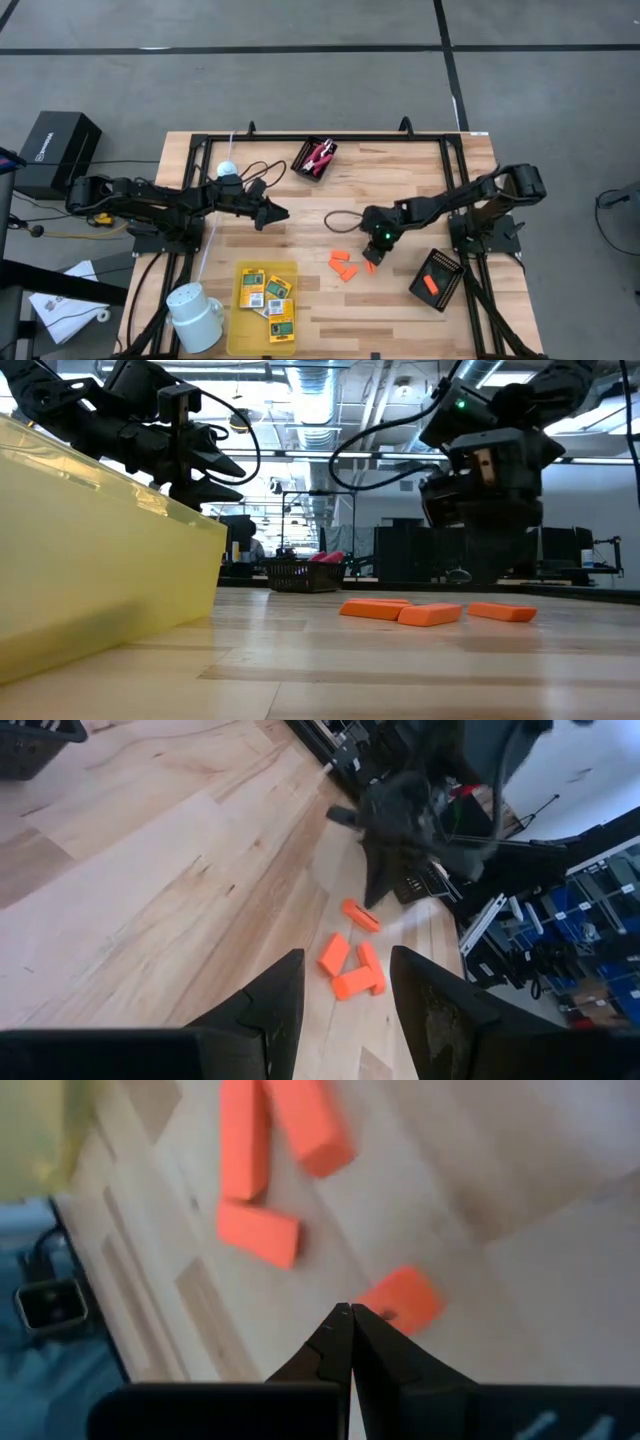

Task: Pick & Place School Supplies
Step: Put the orange eraser into the bottom black bin

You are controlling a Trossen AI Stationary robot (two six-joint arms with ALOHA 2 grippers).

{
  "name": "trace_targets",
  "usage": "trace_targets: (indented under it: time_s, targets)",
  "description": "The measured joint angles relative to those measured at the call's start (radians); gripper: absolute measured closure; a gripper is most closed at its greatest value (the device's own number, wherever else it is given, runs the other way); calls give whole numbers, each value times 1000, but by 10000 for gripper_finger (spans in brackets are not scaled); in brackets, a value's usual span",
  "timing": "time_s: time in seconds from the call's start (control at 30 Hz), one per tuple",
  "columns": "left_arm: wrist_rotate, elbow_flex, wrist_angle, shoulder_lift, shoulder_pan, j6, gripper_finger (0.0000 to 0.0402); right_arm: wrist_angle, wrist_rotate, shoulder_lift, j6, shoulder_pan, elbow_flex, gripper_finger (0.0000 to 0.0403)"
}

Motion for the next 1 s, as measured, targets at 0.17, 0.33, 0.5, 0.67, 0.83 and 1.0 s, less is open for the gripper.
trace_targets:
  time_s: [0.17,0.33,0.5,0.67,0.83,1.0]
  targets:
    - [-2,0,-5,0,0,14,257,13,-35,53,-4,24,2,403]
    - [-2,0,-20,0,0,21,257,24,-42,63,0,28,3,403]
    - [-2,0,-24,0,0,21,257,-1,-48,63,-33,5,5,403]
    - [-2,0,-25,0,0,21,257,-57,-55,62,-79,-10,6,403]
    - [-2,0,-28,0,0,21,257,-39,-75,60,-78,-15,-30,403]
    - [-2,0,-42,0,0,22,257,-8,-96,57,-53,-12,-64,403]
